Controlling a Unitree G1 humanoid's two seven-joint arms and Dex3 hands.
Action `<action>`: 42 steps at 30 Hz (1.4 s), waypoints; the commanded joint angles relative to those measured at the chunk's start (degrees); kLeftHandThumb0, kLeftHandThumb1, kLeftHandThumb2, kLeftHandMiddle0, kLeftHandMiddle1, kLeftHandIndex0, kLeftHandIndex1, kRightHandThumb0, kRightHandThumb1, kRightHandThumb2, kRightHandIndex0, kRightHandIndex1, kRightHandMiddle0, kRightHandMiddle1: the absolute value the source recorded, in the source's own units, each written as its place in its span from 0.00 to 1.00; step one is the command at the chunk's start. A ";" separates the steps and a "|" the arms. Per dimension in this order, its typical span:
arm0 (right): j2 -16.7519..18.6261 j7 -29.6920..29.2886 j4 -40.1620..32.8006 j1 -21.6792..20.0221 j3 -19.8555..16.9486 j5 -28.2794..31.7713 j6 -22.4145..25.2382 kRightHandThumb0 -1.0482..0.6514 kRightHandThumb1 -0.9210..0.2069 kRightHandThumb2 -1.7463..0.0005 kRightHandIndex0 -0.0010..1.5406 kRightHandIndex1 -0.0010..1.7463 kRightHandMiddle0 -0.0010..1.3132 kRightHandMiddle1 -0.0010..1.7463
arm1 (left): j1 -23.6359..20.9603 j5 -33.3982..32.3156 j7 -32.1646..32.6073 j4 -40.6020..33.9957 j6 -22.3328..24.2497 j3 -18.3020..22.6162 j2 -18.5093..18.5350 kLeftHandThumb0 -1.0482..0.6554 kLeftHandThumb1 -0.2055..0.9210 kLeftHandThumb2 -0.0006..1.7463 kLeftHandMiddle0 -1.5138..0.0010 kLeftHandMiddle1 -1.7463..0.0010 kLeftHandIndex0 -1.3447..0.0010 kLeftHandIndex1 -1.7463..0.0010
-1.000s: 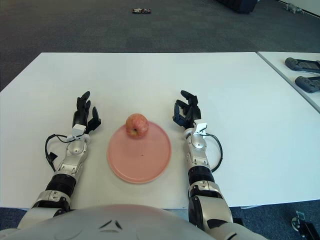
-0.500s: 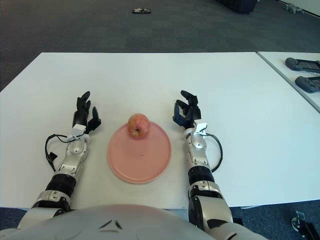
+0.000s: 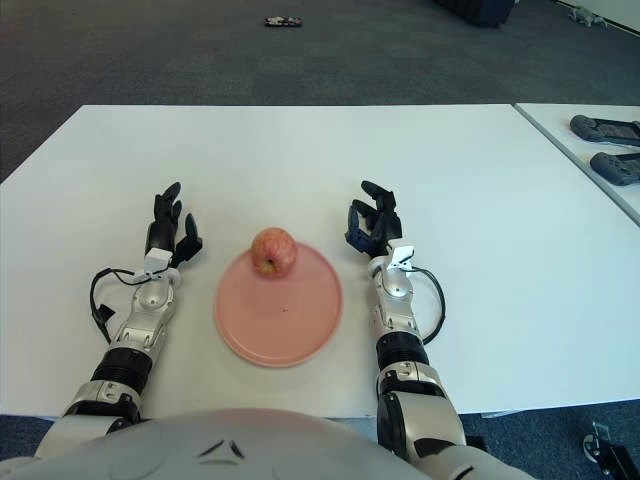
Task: Put the apple into the plate.
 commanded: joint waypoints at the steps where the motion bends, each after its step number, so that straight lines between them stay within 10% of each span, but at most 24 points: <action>1: 0.81 -0.29 1.59 1.90 0.10 0.29 3.14 0.39 0.30 0.45 0.08 0.49 0.00 0.52 | 0.31 0.43 0.12 0.22 0.77 -0.02 0.56 0.11 1.00 0.54 0.86 0.92 1.00 0.70; 42: 0.81 0.02 1.69 2.06 0.27 0.23 2.82 0.39 0.31 0.45 0.09 0.51 0.00 0.52 | 0.42 0.78 0.71 1.03 -0.46 -0.02 0.48 0.12 1.00 0.54 0.85 0.92 1.00 0.70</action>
